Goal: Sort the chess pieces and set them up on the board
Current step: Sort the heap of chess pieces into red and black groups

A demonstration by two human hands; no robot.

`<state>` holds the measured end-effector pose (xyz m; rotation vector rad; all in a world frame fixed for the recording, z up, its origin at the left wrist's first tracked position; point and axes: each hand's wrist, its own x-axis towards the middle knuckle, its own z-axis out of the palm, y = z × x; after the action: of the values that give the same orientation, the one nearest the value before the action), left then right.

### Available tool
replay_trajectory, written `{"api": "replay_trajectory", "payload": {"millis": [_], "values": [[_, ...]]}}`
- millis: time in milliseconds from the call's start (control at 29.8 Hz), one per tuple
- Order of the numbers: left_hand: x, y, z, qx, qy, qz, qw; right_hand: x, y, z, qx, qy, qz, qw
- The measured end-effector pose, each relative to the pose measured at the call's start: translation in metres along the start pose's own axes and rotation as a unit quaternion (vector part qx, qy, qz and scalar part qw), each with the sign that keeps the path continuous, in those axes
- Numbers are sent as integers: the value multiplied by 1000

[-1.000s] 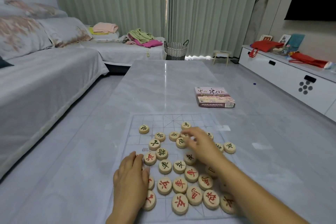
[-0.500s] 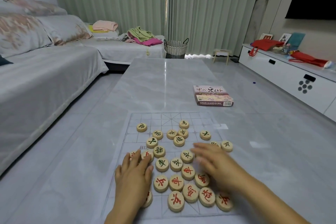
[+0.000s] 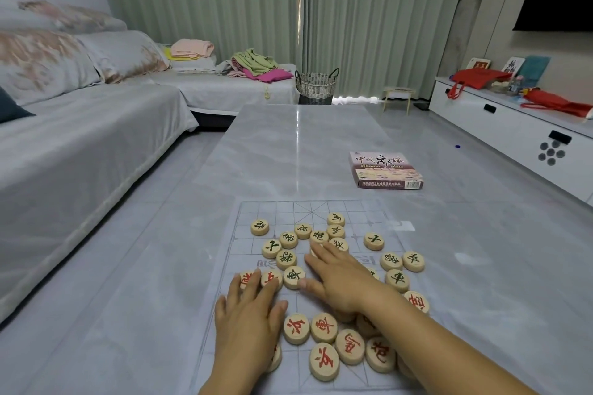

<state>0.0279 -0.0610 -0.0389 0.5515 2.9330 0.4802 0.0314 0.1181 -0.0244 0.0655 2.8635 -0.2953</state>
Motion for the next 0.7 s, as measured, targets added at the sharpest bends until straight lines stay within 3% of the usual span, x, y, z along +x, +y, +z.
{"api": "replay_trajectory", "payload": {"millis": [168, 302, 604, 705], "values": [[0, -1, 0, -2, 3, 1, 1000, -4, -10, 0, 47, 28, -20, 998], [3, -2, 1, -1, 8, 4, 1000, -22, -34, 8, 31, 2, -72, 997], [2, -1, 1, -2, 10, 7, 1000, 19, -21, -2, 55, 15, -3, 998], [2, -3, 1, -5, 10, 11, 1000, -5, -2, -14, 108, 95, 28, 989]]}}
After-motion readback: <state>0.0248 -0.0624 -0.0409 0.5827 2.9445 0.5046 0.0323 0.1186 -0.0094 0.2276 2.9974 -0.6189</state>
